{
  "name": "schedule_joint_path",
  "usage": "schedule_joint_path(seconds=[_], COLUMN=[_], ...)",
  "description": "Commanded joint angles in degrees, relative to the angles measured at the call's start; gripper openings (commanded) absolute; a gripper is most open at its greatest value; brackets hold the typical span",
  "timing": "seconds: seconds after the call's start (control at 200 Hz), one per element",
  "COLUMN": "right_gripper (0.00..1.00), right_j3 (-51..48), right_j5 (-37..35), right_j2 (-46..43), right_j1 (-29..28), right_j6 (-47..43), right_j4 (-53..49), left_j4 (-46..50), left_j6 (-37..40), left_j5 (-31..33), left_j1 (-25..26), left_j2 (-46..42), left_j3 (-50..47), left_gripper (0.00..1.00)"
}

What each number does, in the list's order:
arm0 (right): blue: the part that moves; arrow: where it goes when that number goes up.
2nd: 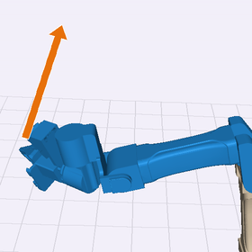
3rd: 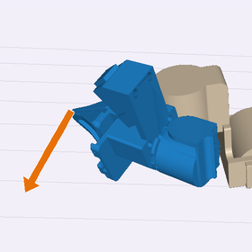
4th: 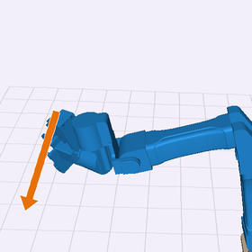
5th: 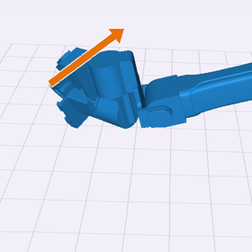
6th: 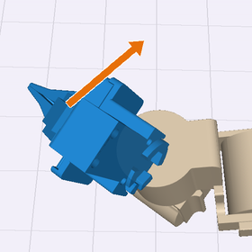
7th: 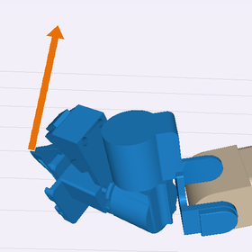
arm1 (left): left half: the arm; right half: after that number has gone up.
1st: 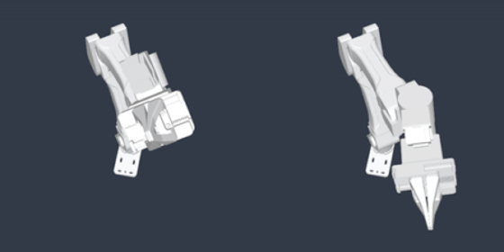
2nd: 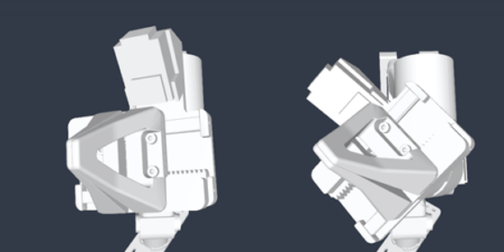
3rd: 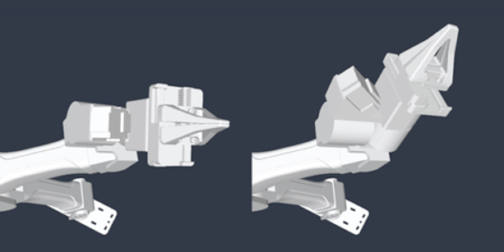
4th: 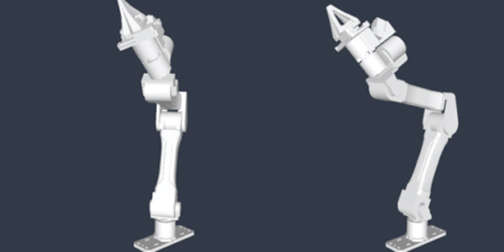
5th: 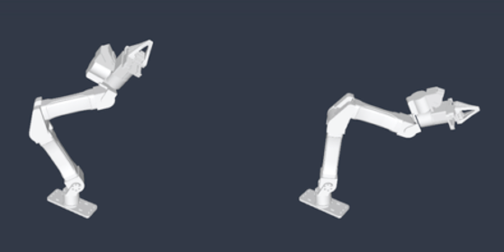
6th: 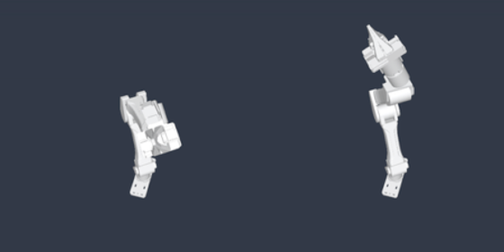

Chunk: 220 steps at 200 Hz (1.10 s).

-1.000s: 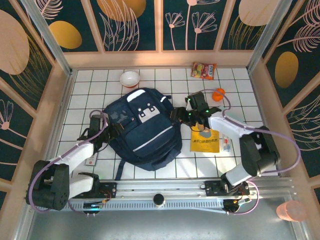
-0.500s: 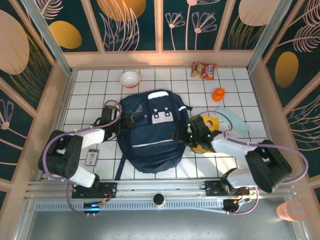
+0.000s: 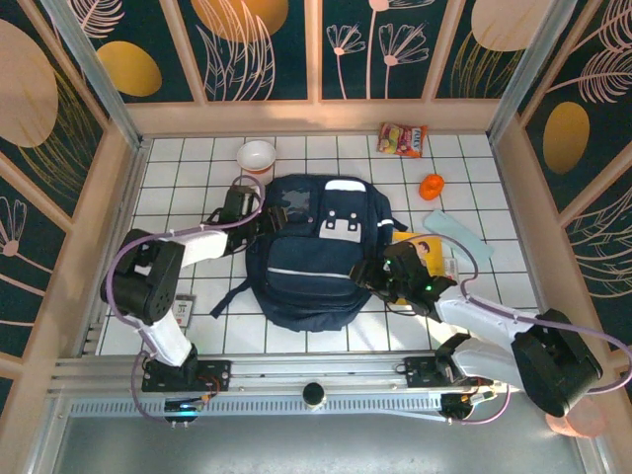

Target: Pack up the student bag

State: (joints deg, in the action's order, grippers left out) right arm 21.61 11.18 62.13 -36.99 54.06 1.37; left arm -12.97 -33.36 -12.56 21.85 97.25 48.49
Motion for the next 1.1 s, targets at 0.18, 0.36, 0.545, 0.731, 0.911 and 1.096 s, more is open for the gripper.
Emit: schedule_joint_path(seconds=[0.18, 0.36, 0.545, 0.731, 0.911, 1.096], right_gripper=[0.72, 0.73, 0.73, 0.73, 0.73, 0.73], right_j3=[6.7, 7.2, 6.6, 5.6, 5.0, 4.8], right_j5=[-1.1, 3.5, 5.2, 5.3, 4.6, 4.5], right_j2=[-16.4, -17.5, -15.7, -16.2, -17.3, -17.9], right_j1=[9.9, 15.3, 15.7, 15.6, 15.7, 15.7], right_j6=[-9.3, -13.6, -13.4, -13.0, -13.0, -12.9], right_j4=[-13.6, -11.9, -8.6, -7.8, -8.8, -9.1], left_j4=[11.4, 15.7, 18.6, 20.0, 14.7, 8.3], left_j6=[25.8, 47.5, 60.1, 66.0, 66.4, 62.1], left_j5=[-2.5, -12.8, -15.3, -9.5, -7.2, 1.1], left_j1=[1.7, 8.9, 20.5, 30.0, 32.7, 33.3], left_j2=[-27.9, -30.6, -22.6, -12.7, -9.4, -8.7], left_j3=[-7.0, -7.6, -6.5, -1.6, -1.4, -2.1], left_gripper=[0.55, 0.5, 0.52, 0.57, 0.62, 0.64])
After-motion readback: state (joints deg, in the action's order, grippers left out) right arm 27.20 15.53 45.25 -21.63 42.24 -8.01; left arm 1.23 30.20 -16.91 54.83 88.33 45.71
